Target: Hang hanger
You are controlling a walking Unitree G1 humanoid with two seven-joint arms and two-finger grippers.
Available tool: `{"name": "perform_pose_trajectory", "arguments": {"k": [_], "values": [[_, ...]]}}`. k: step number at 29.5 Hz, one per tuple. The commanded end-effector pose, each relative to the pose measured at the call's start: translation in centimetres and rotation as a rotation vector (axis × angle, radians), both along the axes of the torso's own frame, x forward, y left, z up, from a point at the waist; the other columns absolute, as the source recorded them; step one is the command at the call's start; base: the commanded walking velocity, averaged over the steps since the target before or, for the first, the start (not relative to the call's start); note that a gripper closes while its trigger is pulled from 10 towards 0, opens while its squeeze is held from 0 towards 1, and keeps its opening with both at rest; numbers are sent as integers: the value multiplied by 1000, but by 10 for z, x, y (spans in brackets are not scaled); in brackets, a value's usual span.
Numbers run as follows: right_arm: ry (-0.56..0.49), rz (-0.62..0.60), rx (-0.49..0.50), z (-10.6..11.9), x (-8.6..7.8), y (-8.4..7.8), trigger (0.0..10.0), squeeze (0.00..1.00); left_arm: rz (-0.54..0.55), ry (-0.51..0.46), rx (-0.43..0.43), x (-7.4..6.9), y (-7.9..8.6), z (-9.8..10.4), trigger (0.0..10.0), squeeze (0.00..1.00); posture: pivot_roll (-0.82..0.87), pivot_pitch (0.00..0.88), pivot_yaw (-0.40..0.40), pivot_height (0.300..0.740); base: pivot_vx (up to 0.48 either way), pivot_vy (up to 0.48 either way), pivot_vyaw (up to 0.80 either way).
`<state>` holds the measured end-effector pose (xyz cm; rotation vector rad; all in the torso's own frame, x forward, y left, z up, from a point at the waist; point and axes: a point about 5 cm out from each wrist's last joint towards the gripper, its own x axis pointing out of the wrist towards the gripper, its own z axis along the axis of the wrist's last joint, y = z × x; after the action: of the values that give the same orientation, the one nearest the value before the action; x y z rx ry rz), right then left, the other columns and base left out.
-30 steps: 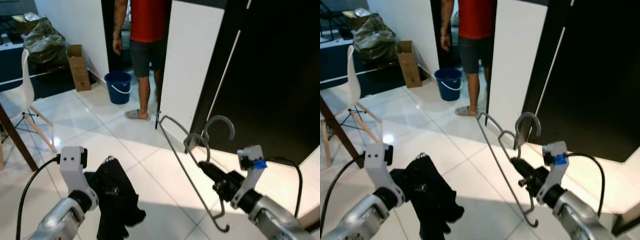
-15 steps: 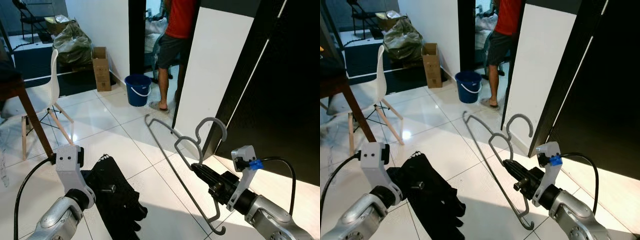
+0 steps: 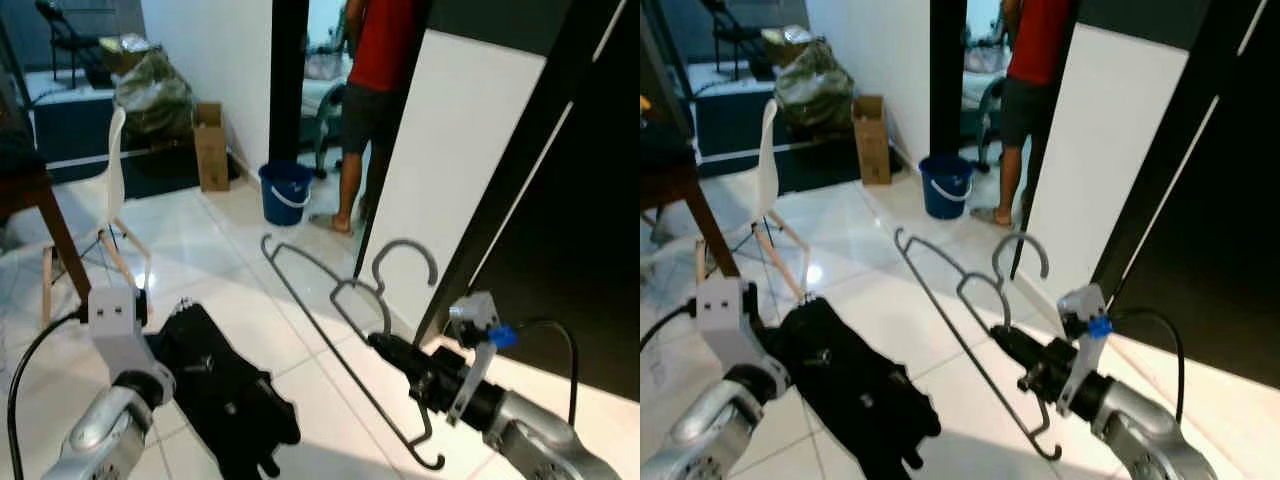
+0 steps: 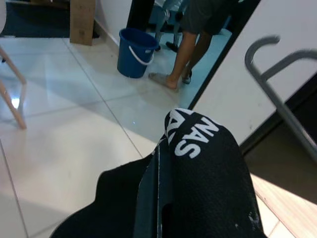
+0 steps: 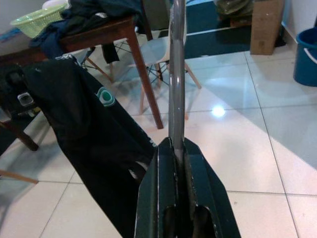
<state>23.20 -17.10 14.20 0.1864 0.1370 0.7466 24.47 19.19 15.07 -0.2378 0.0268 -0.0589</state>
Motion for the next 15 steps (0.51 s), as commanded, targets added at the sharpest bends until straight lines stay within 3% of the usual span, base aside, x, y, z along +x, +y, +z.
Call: {"name": "perform_pose_trajectory", "arguments": {"k": [1, 8, 15], "values": [[-17, 8, -3, 2, 0, 0, 10000, 0, 19, -19, 1, 1, 0, 2, 10000, 0, 12, 0, -70, 740, 480, 0, 738], [-24, 25, -6, 3, -1, 1, 10000, 0, 43, -38, 11, 3, 3, 6, 10000, 0, 13, 0, -70, 740, 480, 0, 738], [-36, 39, -6, 3, 0, 3, 10000, 0, 94, -122, 56, 17, 12, 28, 10000, 0, 15, 0, -67, 740, 480, 0, 736]]}}
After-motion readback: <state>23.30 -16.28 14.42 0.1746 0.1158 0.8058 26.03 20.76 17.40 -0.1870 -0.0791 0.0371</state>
